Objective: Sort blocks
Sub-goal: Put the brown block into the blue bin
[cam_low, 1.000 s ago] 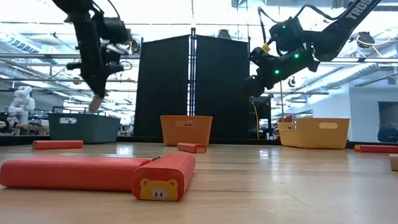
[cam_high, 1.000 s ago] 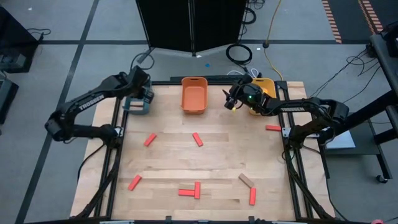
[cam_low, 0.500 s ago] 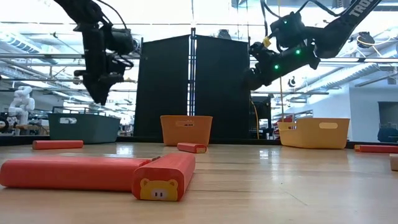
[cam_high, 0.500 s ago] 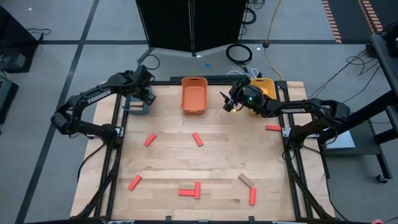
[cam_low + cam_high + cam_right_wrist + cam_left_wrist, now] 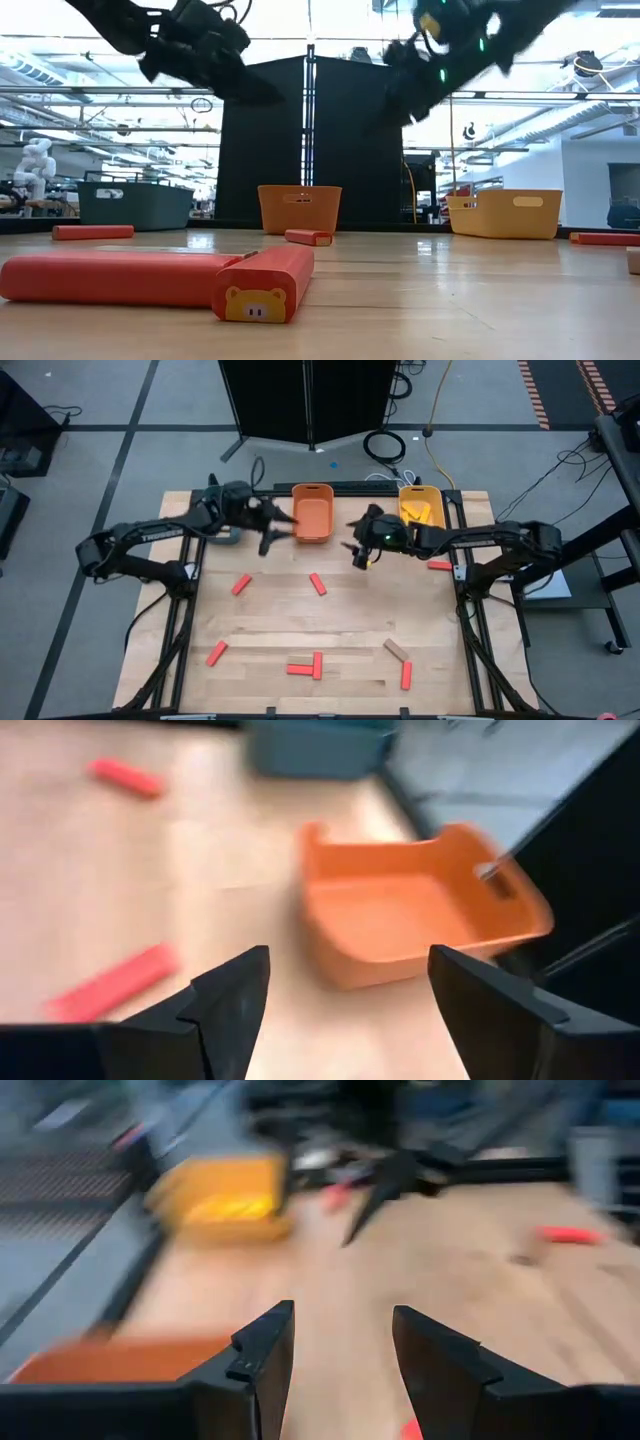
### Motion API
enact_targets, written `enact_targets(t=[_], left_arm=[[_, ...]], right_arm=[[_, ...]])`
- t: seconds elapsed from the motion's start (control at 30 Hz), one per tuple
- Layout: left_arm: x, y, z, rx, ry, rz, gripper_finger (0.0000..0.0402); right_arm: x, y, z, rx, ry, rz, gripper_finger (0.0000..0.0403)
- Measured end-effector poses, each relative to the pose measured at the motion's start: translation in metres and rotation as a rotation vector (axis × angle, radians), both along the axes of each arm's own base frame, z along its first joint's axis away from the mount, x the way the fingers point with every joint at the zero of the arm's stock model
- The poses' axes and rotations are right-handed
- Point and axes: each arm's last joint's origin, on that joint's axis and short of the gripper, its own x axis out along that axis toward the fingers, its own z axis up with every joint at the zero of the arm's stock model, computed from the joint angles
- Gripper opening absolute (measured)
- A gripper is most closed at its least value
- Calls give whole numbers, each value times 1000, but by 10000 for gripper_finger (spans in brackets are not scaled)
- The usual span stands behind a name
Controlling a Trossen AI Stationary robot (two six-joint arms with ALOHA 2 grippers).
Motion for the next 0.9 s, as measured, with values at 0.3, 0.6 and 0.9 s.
enact_targets(t=[0.3, 0.6, 0.9], left_arm=[[25, -29, -22, 116, -50, -326, 169], [33, -23, -31, 209, -103, -399, 169], [23, -1, -7, 336, -276, -345, 169]], right_arm=[[6, 56, 72, 425, 205, -123, 267], [-23, 116, 57, 854, 460, -406, 267], [-33, 170, 22, 899, 558, -421, 267]])
